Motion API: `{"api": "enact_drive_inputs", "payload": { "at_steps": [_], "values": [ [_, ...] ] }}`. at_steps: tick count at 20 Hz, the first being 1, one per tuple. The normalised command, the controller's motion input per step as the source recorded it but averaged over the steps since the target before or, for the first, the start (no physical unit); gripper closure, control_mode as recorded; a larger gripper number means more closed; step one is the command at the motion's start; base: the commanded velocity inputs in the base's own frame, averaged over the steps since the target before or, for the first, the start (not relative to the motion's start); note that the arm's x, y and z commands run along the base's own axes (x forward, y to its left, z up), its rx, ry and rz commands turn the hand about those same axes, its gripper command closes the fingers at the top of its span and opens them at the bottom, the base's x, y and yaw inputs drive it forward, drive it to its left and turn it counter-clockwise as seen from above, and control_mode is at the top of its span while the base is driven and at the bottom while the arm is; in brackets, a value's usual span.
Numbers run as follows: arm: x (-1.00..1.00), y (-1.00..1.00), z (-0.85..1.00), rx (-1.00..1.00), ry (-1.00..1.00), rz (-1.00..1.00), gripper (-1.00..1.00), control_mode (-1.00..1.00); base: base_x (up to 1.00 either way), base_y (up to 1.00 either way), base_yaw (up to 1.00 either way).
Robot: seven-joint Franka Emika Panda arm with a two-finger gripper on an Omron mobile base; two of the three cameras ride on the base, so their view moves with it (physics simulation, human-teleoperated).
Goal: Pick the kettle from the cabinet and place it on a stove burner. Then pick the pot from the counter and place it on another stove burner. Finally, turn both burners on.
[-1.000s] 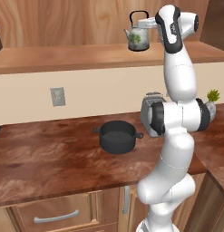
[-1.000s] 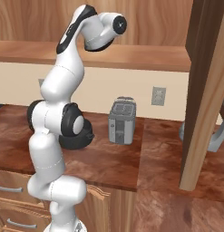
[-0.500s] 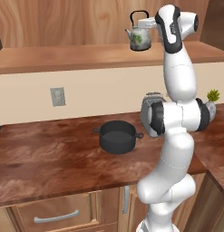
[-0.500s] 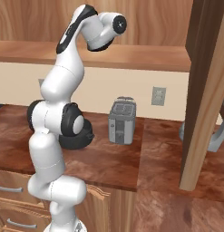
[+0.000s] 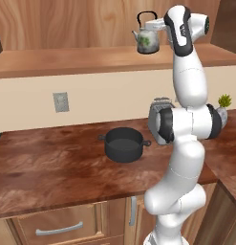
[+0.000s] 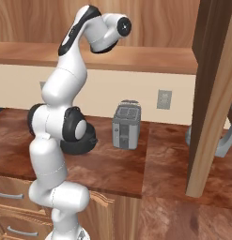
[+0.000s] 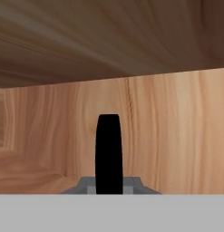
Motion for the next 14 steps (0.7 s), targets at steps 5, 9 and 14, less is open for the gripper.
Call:
{"api": "enact_drive_inputs", "payload": {
  "at_steps": [5, 9, 14],
  "values": [
    [-0.09, 0.00, -0.13, 0.00, -0.05, 0.00, 1.00, -1.00, 0.00, 0.00, 0.00],
    [-0.19, 0.00, -0.15, 0.00, -0.04, 0.00, 1.00, -1.00, 0.00, 0.00, 0.00],
    [-0.21, 0.00, -0.08, 0.00, -0.03, 0.00, 1.00, -1.00, 0.00, 0.00, 0.00]
  ]
}}
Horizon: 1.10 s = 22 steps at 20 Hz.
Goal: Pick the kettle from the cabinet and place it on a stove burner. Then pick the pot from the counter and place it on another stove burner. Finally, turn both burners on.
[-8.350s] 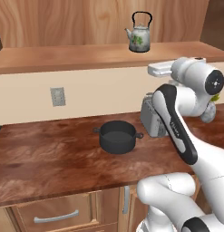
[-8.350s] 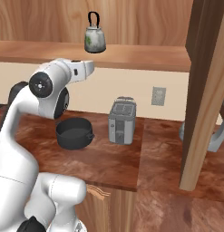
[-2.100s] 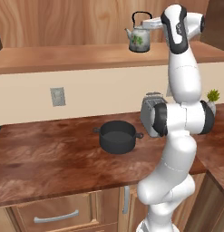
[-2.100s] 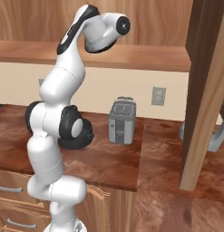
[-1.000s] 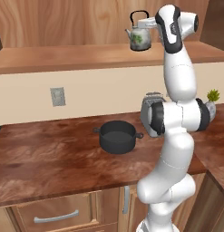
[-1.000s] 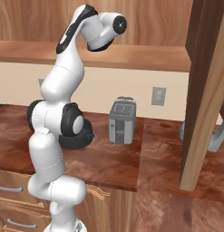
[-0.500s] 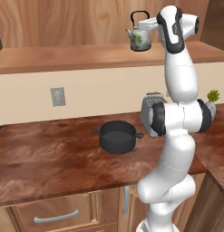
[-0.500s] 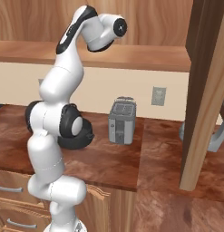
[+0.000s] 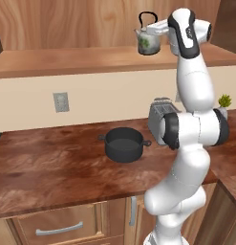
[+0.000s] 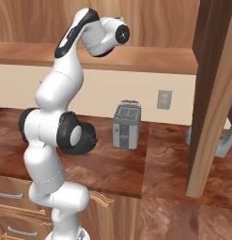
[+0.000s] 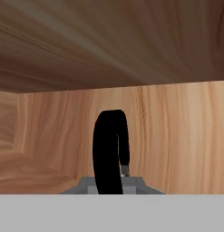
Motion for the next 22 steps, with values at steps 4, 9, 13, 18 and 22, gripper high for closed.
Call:
{"api": "enact_drive_inputs", "payload": {
  "at_steps": [4, 9, 13, 18, 22],
  "values": [
    [-0.19, 0.00, 0.00, 0.00, 0.00, 0.00, 1.00, -1.00, 0.00, 0.00, 0.00],
    [-0.16, -0.01, 0.00, 0.00, 0.00, 0.00, 1.00, -1.00, 0.00, 0.00, 0.00],
    [-0.18, -0.09, 0.03, 0.00, -0.02, 0.00, 1.00, -1.00, 0.00, 0.00, 0.00],
    [-0.22, -0.18, 0.09, 0.00, -0.06, 0.00, 1.00, -1.00, 0.00, 0.00, 0.00],
    [-0.29, -0.15, 0.06, 0.00, -0.08, 0.00, 1.00, -1.00, 0.00, 0.00, 0.00]
  ]
}}
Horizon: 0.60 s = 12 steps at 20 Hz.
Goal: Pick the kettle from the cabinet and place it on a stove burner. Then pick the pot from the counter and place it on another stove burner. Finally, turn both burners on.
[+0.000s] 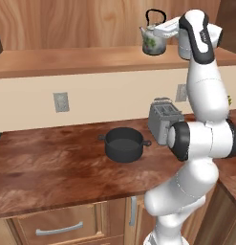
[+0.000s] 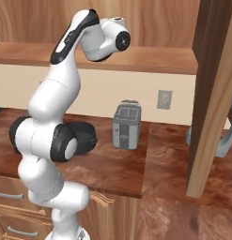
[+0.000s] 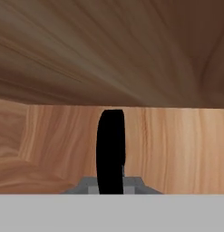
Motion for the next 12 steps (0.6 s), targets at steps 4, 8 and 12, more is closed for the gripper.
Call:
{"api": "enact_drive_inputs", "payload": {
  "at_steps": [4, 8, 12],
  "values": [
    [-0.37, -0.08, 0.02, 0.00, -0.04, 0.00, 1.00, -1.00, 0.00, 0.00, 0.00],
    [-0.47, -0.11, 0.06, 0.00, -0.05, 0.00, 1.00, -1.00, 0.00, 0.00, 0.00],
    [-0.52, -0.08, 0.14, 0.00, -0.07, 0.00, 1.00, -1.00, 0.00, 0.00, 0.00]
  ]
}}
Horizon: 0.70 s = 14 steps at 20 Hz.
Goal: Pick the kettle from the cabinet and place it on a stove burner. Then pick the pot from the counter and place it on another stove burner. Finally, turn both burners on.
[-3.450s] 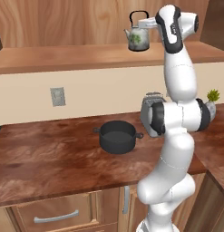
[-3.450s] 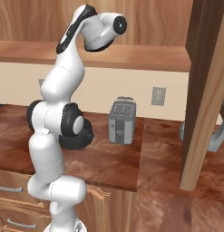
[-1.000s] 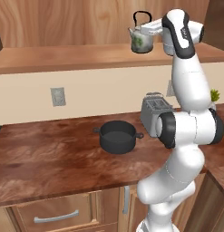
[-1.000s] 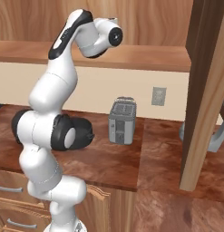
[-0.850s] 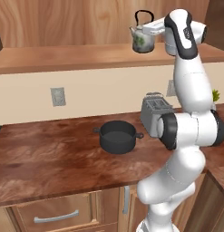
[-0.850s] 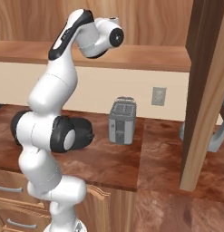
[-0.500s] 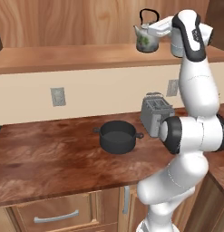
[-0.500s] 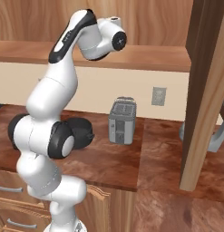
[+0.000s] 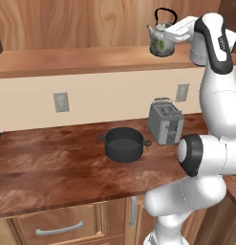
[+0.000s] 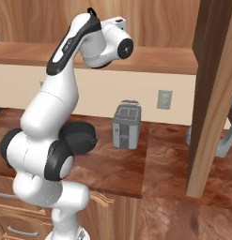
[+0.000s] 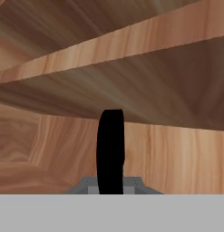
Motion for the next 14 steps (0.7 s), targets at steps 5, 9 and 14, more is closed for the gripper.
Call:
{"api": "enact_drive_inputs", "payload": {
  "at_steps": [5, 9, 14],
  "values": [
    [-0.50, -0.02, 0.04, 0.00, -0.06, 0.00, 1.00, -1.00, 0.00, 0.00, 0.00],
    [-0.47, 0.00, 0.00, 0.00, -0.01, 0.00, 1.00, -1.00, 0.00, 0.00, 0.00],
    [-0.46, 0.00, 0.00, 0.00, 0.00, 0.00, 1.00, -1.00, 0.00, 0.00, 0.00]
  ]
}}
